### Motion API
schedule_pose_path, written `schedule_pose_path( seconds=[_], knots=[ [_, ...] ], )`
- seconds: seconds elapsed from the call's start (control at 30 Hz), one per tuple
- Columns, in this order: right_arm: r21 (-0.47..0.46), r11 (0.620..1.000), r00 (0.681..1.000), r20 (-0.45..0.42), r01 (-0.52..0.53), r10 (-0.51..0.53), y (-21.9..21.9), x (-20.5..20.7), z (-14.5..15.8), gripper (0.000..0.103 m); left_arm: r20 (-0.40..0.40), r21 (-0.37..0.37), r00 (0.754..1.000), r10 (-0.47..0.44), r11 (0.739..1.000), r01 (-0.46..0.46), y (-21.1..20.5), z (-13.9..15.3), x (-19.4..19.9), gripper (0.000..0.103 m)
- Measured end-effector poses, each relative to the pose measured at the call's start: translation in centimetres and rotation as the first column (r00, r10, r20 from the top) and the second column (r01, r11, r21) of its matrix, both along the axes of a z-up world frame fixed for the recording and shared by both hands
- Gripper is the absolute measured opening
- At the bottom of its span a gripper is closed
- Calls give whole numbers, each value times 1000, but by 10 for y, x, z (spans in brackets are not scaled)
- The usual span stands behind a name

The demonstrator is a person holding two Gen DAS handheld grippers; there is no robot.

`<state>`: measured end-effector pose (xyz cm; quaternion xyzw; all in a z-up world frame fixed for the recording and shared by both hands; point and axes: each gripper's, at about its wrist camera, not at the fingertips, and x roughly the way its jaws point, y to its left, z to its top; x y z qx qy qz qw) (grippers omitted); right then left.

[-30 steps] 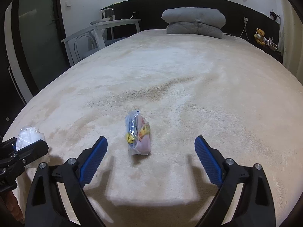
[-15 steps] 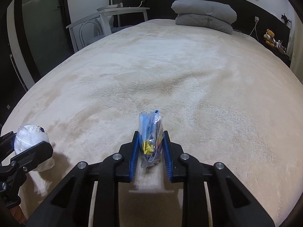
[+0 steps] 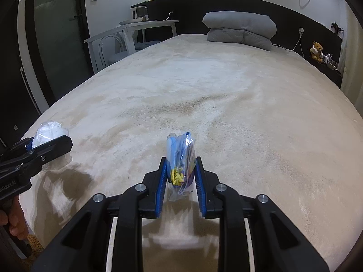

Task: Collect trash
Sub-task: 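Carry the tissue ball and blue wrapper down over the trash bag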

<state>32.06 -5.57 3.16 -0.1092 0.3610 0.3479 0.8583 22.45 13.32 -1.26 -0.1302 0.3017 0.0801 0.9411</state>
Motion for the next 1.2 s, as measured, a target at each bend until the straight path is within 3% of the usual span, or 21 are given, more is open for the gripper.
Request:
schedule_pose_path(
  seconds=[0.53, 0.77, 1.2],
  knots=[
    [75, 995, 997, 37, 58, -61, -65, -82, 30, 25, 84, -3, 996, -11, 1000, 11, -39, 20, -55, 49],
    [80, 995, 994, 77, 66, -72, -103, -119, 41, 25, 100, 30, 993, -55, 998, 53, -66, 21, -79, 49],
    [70, 994, 993, 76, 81, -87, -160, -177, 39, 25, 121, 56, 985, -122, 992, 115, -112, 20, -128, 49]
  ],
)
